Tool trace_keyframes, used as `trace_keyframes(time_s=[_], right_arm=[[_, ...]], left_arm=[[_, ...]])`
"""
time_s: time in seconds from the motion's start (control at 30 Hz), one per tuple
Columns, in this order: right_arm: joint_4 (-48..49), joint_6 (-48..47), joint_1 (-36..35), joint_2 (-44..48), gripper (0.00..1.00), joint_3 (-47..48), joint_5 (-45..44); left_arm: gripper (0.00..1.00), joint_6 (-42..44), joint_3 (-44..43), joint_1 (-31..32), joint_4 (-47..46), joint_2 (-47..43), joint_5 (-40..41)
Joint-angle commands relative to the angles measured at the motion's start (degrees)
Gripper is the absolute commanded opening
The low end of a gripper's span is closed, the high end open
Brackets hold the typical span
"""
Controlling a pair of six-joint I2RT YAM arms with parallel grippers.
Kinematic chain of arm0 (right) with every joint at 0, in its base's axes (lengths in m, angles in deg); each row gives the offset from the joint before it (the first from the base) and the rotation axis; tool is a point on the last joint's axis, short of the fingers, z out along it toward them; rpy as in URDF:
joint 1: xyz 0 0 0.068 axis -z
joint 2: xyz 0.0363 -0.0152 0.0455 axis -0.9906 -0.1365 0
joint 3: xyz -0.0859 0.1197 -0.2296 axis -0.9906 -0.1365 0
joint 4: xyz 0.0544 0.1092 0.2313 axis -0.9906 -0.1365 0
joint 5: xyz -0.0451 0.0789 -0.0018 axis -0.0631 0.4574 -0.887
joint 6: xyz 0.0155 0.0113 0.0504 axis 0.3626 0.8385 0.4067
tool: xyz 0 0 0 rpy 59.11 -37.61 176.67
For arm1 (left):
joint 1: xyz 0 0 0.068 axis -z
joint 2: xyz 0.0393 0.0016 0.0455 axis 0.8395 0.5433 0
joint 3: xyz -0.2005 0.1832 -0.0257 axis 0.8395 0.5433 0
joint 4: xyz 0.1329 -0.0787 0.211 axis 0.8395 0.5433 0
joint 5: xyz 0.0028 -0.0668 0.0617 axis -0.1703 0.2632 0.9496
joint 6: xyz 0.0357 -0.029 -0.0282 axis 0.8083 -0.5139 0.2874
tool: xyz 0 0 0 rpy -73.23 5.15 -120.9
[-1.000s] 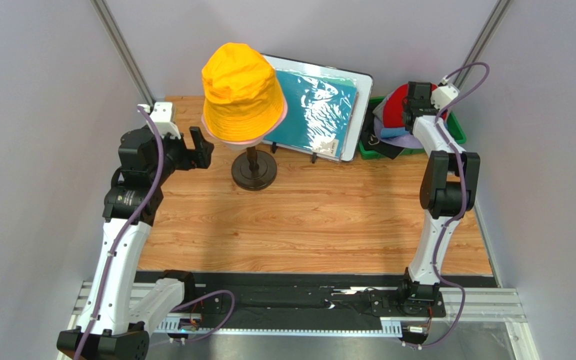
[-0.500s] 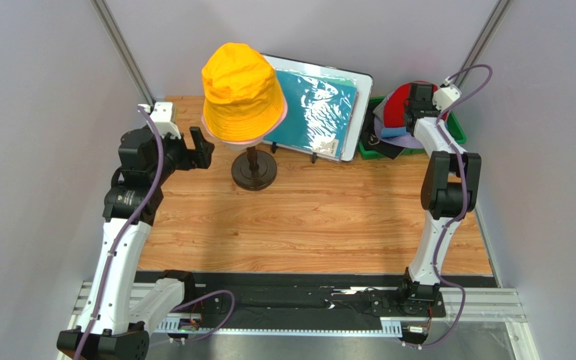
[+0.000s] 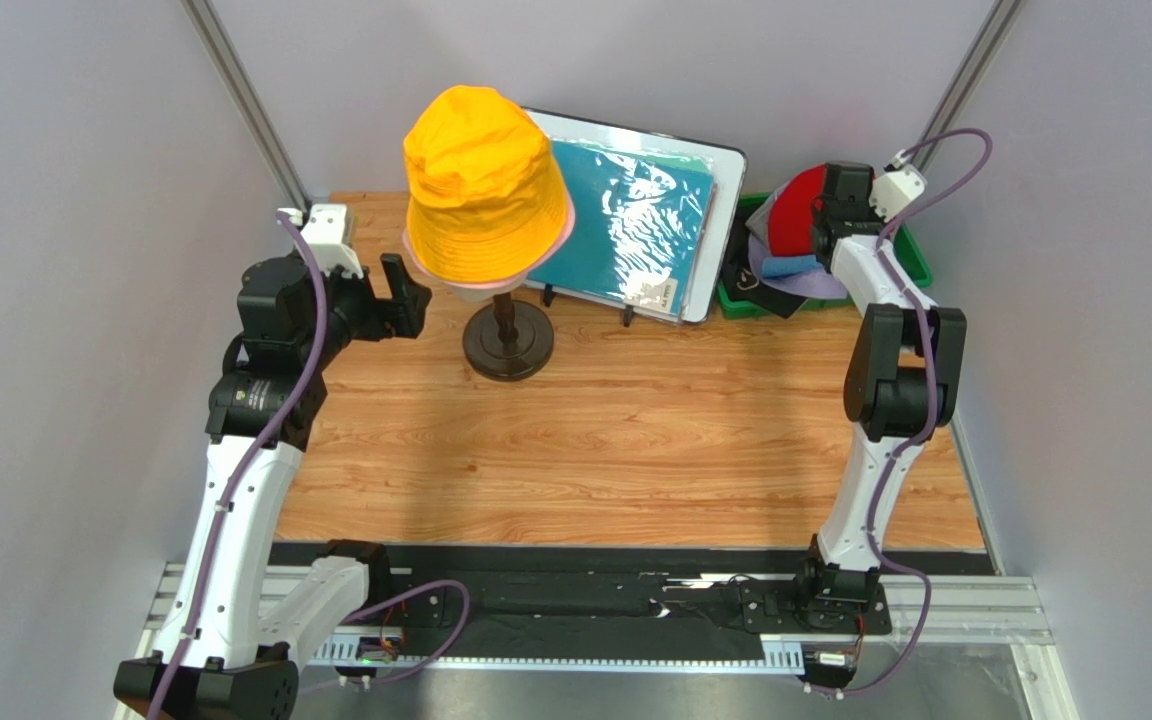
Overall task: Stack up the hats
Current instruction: Pick up the hat from the bin.
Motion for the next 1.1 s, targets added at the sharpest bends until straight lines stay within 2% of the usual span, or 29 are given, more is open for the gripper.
trace_keyframes(time_s=[0.0,0.17,0.53,0.67,0.83,0.87,0.93,0.97,1.07], right_arm=[[3.6,-0.5,0.1,5.9,0.0,-1.1,-1.2],[6.5,-2.1,-0.6,10.9,0.0,-5.1,0.9],[7.6,-5.9,-3.0,29.2,0.0,-10.3,4.8],[6.4,-8.3,-3.7,36.2,0.0,-12.4,11.9],[1.0,-11.8,-7.8,43.0,0.0,-11.9,20.7],[-0.1,-12.0,-8.1,44.7,0.0,-11.6,25.3],[-3.1,-12.6,-10.0,46.3,0.0,-11.1,28.7],[-4.3,-13.2,-12.0,48.0,0.0,-10.9,29.8],[-5.7,-14.1,-17.1,51.1,0.0,-13.1,30.9]], left_arm=[[0.97,-1.1,-1.0,-0.3,-1.2,0.0,-1.1],[0.97,-1.2,-1.1,-0.3,-1.2,0.1,-1.3],[0.96,-1.7,-0.7,-0.3,-1.7,-1.0,-2.1],[0.96,-2.8,-0.3,-0.3,-2.9,-2.0,-4.5],[0.89,-5.2,-0.1,0.6,-6.1,-2.1,-12.6],[0.89,-5.2,-0.4,3.2,-6.2,-2.0,-12.5],[0.89,-5.0,-2.3,7.0,-5.4,-1.9,-10.4],[0.89,-5.7,-3.2,10.9,-5.0,-1.9,-9.9],[0.89,-10.1,-3.2,17.4,-6.6,-2.2,-10.2]])
